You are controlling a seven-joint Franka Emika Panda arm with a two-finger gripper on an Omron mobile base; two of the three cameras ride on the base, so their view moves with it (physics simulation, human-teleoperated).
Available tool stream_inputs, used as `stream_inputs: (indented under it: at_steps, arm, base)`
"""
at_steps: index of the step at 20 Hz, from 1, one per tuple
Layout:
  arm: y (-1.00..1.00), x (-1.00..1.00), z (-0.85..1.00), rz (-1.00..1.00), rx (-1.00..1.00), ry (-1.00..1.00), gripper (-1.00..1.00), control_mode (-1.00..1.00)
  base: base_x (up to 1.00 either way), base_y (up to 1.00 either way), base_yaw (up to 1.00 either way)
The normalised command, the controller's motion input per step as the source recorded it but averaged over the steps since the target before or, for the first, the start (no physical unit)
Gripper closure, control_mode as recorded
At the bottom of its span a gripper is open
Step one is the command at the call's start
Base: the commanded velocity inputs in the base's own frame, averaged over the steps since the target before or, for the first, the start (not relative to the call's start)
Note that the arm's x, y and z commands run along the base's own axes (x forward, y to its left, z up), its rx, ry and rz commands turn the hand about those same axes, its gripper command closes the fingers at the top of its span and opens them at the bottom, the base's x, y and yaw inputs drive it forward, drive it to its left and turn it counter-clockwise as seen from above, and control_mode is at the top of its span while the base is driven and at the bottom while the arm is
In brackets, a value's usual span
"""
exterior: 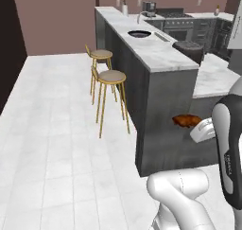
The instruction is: Take the chicken drumstick from the fridge and place it on the digital scale on the counter by the fridge. Wait a few seconds for a reading, then move it to the plate on the dining counter.
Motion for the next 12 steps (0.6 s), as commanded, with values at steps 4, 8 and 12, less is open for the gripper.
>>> stream_inputs:
  at_steps: [4, 8, 12]
  arm:
    - [0.0, 0.0, 0.0, 0.0, 0.0, 0.0, 1.0, 1.0]
    - [0.0, 0.0, 0.0, 0.0, 0.0, 0.0, 1.0, 1.0]
    - [0.0, 0.0, 0.0, 0.0, 0.0, 0.0, 1.0, 1.0]
  base:
    - [0.19, 1.0, -0.52]
    - [0.36, 1.0, -0.55]
    - [0.42, 1.0, -0.56]
